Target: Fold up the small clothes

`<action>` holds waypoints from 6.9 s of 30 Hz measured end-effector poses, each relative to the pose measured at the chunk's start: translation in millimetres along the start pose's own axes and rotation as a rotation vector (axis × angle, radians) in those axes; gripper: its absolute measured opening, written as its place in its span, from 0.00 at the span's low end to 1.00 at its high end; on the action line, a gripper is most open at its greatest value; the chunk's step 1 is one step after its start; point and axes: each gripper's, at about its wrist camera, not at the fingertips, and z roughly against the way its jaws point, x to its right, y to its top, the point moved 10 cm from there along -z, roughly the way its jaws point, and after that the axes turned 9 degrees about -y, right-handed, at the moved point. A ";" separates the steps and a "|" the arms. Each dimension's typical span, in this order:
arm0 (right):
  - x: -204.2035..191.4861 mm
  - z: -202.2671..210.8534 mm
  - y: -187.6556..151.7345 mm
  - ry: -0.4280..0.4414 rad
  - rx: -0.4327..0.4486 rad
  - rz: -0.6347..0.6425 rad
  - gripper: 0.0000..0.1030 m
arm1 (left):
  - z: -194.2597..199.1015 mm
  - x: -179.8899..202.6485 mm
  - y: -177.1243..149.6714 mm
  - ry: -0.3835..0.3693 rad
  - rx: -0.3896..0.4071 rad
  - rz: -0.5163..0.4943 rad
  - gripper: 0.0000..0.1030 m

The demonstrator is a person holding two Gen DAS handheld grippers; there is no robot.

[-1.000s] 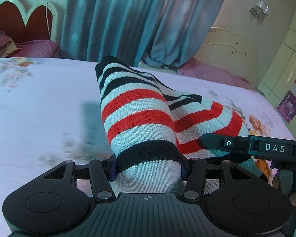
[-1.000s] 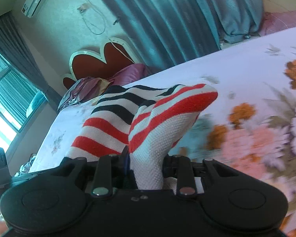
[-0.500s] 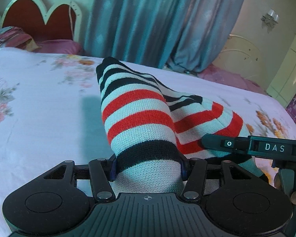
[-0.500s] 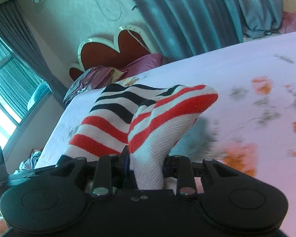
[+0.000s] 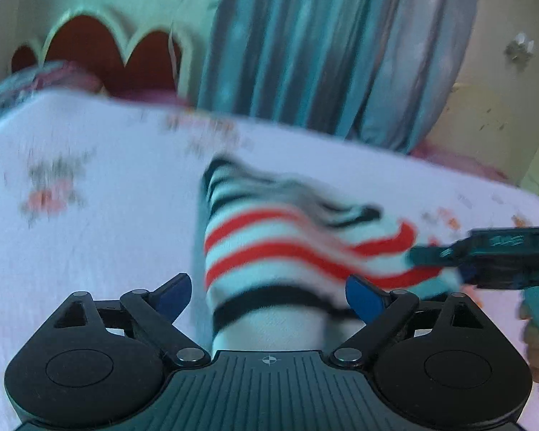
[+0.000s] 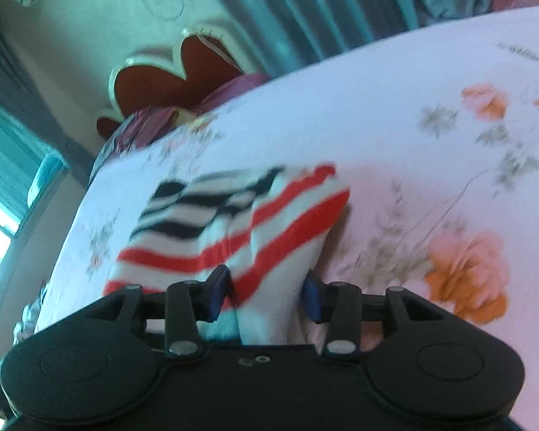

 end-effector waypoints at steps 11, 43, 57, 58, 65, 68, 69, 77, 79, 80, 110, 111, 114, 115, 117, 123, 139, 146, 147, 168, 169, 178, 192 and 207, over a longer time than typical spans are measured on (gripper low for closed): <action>2.4 -37.8 3.6 -0.141 0.008 0.131 0.13 | -50.2 -8.0 -3.5 0.049 -0.087 0.048 0.90; -37.6 43.0 -87.9 -0.259 0.080 0.427 0.19 | 11.3 11.3 -56.7 0.072 -0.160 0.059 0.92; -28.4 28.8 -103.6 -0.278 0.025 0.384 0.18 | 0.4 12.8 -58.9 0.084 -0.201 0.027 1.00; -28.3 30.0 -103.7 -0.277 0.024 0.373 0.19 | 0.4 14.7 -58.6 0.084 -0.205 0.016 1.00; -29.5 29.7 -105.7 -0.295 0.035 0.367 0.20 | 0.5 16.9 -60.3 0.116 -0.241 0.021 1.00; -29.4 29.9 -106.8 -0.302 0.044 0.358 0.20 | 1.1 16.5 -61.1 0.135 -0.255 0.037 1.00; -29.6 29.6 -106.8 -0.305 0.045 0.358 0.20 | 1.3 16.4 -61.1 0.142 -0.261 0.043 1.00; -28.4 29.2 -105.8 -0.308 0.046 0.331 0.20 | 6.8 13.1 -68.2 0.160 -0.321 0.148 1.00; -28.5 29.1 -105.8 -0.310 0.048 0.329 0.20 | 6.7 11.2 -70.8 0.155 -0.326 0.176 1.00; -28.4 29.1 -105.9 -0.310 0.049 0.326 0.20 | 6.9 10.2 -71.8 0.152 -0.323 0.185 1.00; -26.5 30.5 -105.2 -0.261 0.043 0.333 0.21 | -1.0 26.4 -64.3 0.218 -0.295 0.014 1.00; -26.7 30.4 -105.5 -0.262 0.042 0.336 0.21 | 0.2 27.2 -64.3 0.221 -0.284 0.006 1.00; -27.1 29.8 -105.5 -0.263 0.042 0.337 0.22 | 3.2 29.8 -63.6 0.244 -0.264 -0.036 1.00; -27.0 29.9 -105.3 -0.263 0.043 0.337 0.22 | 3.8 30.2 -63.1 0.250 -0.262 -0.042 1.00; -27.2 30.0 -105.3 -0.265 0.043 0.339 0.21 | 3.8 29.6 -62.1 0.253 -0.270 -0.042 1.00; -35.0 38.5 -99.9 -0.257 0.031 0.366 0.31 | 10.0 26.2 -58.5 0.235 -0.294 0.016 1.00; -57.6 181.0 -127.6 -0.147 0.121 0.430 0.63 | 164.5 96.0 -51.6 0.254 -0.157 -0.110 1.00; -56.4 265.3 -149.7 -0.144 0.246 0.442 0.73 | 242.8 124.6 -71.4 0.275 -0.112 -0.068 1.00; -56.1 277.5 -152.2 -0.144 0.265 0.437 0.75 | 253.9 128.5 -74.0 0.284 -0.103 -0.071 1.00; -68.8 387.0 -173.6 -0.135 0.479 0.418 0.93 | 388.6 170.6 -93.4 0.350 0.034 -0.048 1.00; -69.4 387.8 -173.9 -0.133 0.482 0.417 0.94 | 390.3 171.9 -93.9 0.348 0.036 -0.050 1.00; -69.3 393.7 -180.5 -0.144 0.488 0.414 0.94 | 393.5 176.7 -101.7 0.347 0.028 -0.051 1.00; -68.5 402.3 -185.5 -0.151 0.495 0.407 0.95 | 394.0 183.9 -103.7 0.343 0.023 -0.057 1.00; -68.4 404.8 -184.1 -0.149 0.499 0.410 0.96 | 391.1 187.5 -104.7 0.343 0.018 -0.056 1.00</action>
